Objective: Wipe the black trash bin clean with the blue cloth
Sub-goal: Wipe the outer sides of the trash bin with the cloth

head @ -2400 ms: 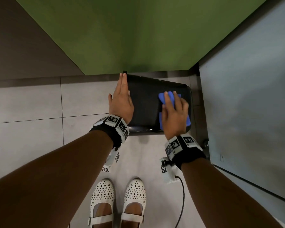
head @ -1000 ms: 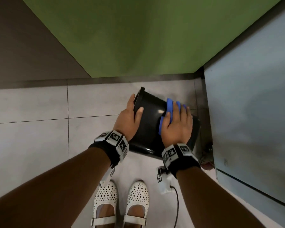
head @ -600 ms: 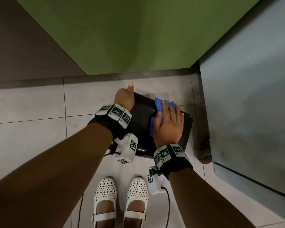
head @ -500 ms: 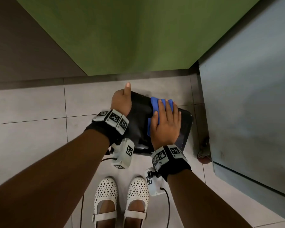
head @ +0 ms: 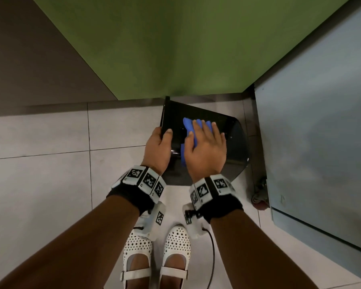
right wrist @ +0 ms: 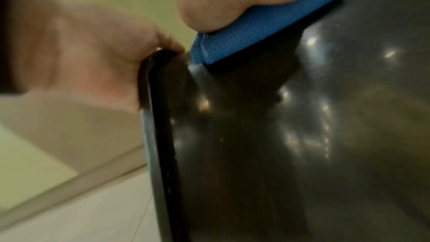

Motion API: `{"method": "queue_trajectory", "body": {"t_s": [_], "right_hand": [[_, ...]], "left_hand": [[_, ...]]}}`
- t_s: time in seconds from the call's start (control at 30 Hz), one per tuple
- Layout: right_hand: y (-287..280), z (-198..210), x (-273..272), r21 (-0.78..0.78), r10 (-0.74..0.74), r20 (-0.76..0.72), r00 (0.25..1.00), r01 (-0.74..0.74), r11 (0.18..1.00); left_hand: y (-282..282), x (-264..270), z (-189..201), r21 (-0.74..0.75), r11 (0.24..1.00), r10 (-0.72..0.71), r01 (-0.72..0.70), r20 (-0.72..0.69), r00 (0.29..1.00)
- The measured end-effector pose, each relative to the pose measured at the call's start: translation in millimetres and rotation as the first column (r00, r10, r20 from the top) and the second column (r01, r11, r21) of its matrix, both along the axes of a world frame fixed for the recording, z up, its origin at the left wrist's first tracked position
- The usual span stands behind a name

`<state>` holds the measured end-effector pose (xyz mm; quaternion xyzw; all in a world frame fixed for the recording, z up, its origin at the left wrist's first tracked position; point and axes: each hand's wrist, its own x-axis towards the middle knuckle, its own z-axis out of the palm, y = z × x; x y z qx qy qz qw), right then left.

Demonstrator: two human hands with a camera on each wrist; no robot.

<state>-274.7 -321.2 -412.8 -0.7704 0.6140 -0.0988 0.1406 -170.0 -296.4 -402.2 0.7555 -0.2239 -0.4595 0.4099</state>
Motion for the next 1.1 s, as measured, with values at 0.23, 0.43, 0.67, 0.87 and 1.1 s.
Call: {"method": "queue_trajectory", "body": {"t_s": [0.23,0.43,0.67,0.87,1.1], "right_hand": [[32,3,19,0.096,0.202,-0.049,0.978,-0.197,0.976],[-18,3,13,0.428,0.158,-0.127,0.979,-0.09,0.899],[11,8,15,0.38,0.275,-0.114,0.955,-0.214,0.9],[26,4,4,0.369,0.315,-0.104,0.943,-0.258,0.893],[-9,-9,-9,0.426,0.175,-0.213,0.961,-0.07,0.902]], "left_hand": [[2,8,-1,0.019,0.995,-0.097,0.096,0.016,0.995],[15,2,-5,0.013,0.996,-0.094,0.093,0.135,0.986],[17,1,-5,0.073,0.996,-0.058,0.053,0.073,0.996],[21,-8,-3,0.172,0.985,-0.021,-0.012,0.185,0.983],[28,-24,-6,0.153,0.982,0.076,-0.107,0.2,0.977]]}}
